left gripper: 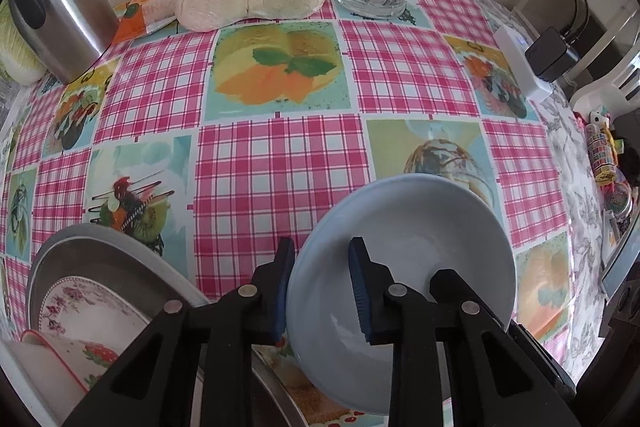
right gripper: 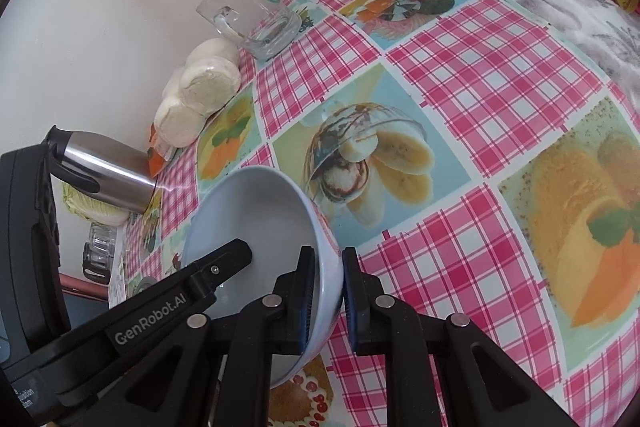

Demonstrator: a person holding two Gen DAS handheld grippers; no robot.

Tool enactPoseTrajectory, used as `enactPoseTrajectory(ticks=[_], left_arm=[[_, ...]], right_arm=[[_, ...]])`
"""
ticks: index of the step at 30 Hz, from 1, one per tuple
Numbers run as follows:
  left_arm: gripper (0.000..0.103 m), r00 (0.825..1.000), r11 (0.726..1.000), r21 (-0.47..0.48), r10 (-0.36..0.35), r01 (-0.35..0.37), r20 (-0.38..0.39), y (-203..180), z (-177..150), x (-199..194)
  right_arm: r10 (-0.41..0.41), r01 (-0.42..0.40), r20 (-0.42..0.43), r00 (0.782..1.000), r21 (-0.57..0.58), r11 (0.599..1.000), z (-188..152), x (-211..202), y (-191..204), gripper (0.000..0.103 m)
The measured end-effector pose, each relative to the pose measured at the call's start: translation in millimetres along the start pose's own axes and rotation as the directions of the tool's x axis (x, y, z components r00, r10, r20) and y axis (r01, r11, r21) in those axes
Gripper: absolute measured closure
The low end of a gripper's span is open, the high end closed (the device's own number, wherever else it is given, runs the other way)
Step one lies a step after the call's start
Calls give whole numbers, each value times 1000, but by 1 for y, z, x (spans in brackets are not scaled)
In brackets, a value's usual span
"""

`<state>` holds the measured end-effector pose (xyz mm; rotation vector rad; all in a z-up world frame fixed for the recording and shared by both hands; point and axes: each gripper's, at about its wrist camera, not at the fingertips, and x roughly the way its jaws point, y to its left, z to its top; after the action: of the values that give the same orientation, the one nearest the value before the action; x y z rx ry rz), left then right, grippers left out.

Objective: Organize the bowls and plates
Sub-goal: 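Lift the pale blue bowl and carry it over the steel pan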

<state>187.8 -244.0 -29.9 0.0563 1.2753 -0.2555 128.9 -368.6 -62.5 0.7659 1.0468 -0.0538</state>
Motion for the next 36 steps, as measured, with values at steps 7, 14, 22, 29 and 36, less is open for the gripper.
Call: enactPoseTrajectory(ticks=[7,14,22,29,36], left_arm=[[74,997,1000,4,-25,24,78,7,-10,-42],[74,987,999,-7,-49,50,151,20,-17,-84],[74,971,996,-53,-62,77,232,40,-28,-116],[74,957,997,-59,-32,52,290,56,-38,-138],[74,942,989,-121,-39,83,333,86,-53,-156]], right_arm=[[-8,10,40,999,-30,1000,-2,-26,15,88],[10,-6,63,998,-61,998,-9,-47,35,88],[23,-10,96,995,-134,991,-21,-69,69,88],[51,-35,95,994,-165,986,-35,-75,91,87],[63,-39,103,993,-217,975,-49,-81,117,87]])
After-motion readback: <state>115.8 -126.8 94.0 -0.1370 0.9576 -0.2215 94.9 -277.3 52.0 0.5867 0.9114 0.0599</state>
